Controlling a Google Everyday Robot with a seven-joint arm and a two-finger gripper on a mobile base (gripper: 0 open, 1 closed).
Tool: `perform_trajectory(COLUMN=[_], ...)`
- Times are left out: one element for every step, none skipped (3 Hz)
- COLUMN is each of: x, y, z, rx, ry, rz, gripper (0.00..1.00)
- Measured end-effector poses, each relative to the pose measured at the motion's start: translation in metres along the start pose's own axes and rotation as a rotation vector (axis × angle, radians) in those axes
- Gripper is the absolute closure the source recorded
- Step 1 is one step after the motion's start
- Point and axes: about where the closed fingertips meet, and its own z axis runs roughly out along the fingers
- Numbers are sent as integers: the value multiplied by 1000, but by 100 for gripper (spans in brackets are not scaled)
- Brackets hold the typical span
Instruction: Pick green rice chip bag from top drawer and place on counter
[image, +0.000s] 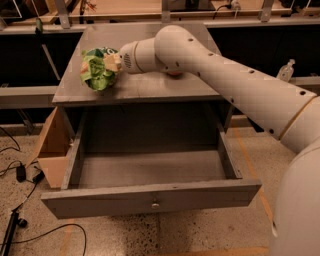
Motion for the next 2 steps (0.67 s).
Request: perform_trajectory(x=[-4,-7], y=[2,-1], z=[4,1], rx=[37,67], ry=[-17,-30], rz=[-15,-17], gripper=[16,0])
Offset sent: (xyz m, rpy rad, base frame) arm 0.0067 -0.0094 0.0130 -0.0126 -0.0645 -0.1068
